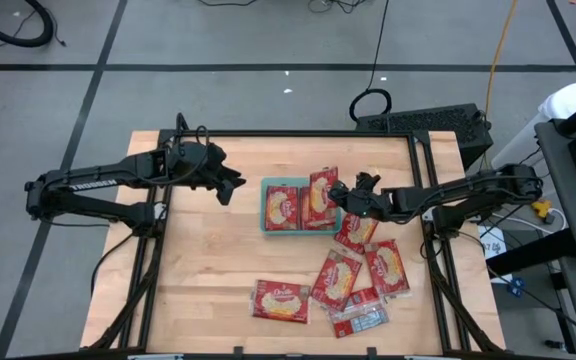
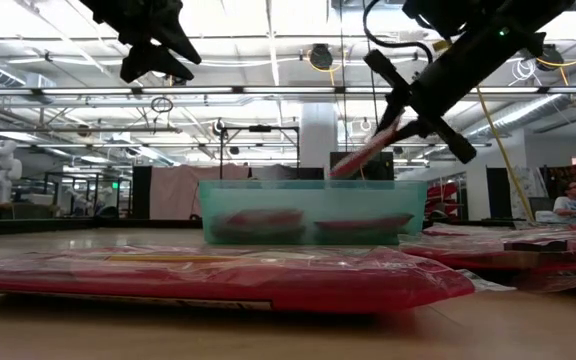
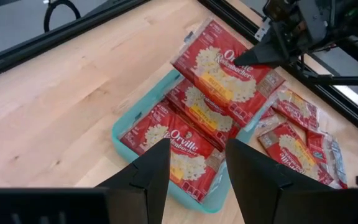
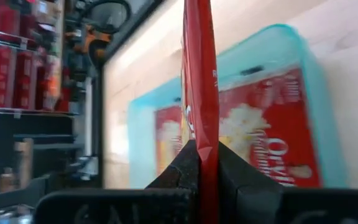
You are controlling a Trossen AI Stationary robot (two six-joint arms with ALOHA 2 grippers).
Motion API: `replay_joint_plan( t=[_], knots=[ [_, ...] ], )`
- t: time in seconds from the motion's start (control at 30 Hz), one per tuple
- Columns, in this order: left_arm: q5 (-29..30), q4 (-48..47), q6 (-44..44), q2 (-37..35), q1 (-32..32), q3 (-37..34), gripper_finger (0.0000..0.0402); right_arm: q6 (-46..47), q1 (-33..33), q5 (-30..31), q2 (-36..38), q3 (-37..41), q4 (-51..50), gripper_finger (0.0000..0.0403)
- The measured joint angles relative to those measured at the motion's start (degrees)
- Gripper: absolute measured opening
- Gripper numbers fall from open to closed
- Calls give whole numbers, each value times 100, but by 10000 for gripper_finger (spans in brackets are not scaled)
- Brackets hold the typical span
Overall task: Sort popcorn bags into baskets
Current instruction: Put the red popcorn bag into the green bin
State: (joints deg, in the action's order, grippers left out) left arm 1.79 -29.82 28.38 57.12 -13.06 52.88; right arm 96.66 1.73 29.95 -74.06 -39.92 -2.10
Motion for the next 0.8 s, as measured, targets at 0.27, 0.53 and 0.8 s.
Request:
replay_joint_plan(
  t=[0.27, 0.53, 0.8],
  knots=[
    [38, -2, -56, 0, 0, 0, 157, 8, 104, -10, -2, 2, -65, 8],
    [38, -2, -68, 0, 0, 0, 157, 264, 326, 10, -8, 2, -198, 8],
    [36, -2, -70, 0, 2, 0, 157, 313, 322, 17, -281, 2, -257, 8]
  ],
)
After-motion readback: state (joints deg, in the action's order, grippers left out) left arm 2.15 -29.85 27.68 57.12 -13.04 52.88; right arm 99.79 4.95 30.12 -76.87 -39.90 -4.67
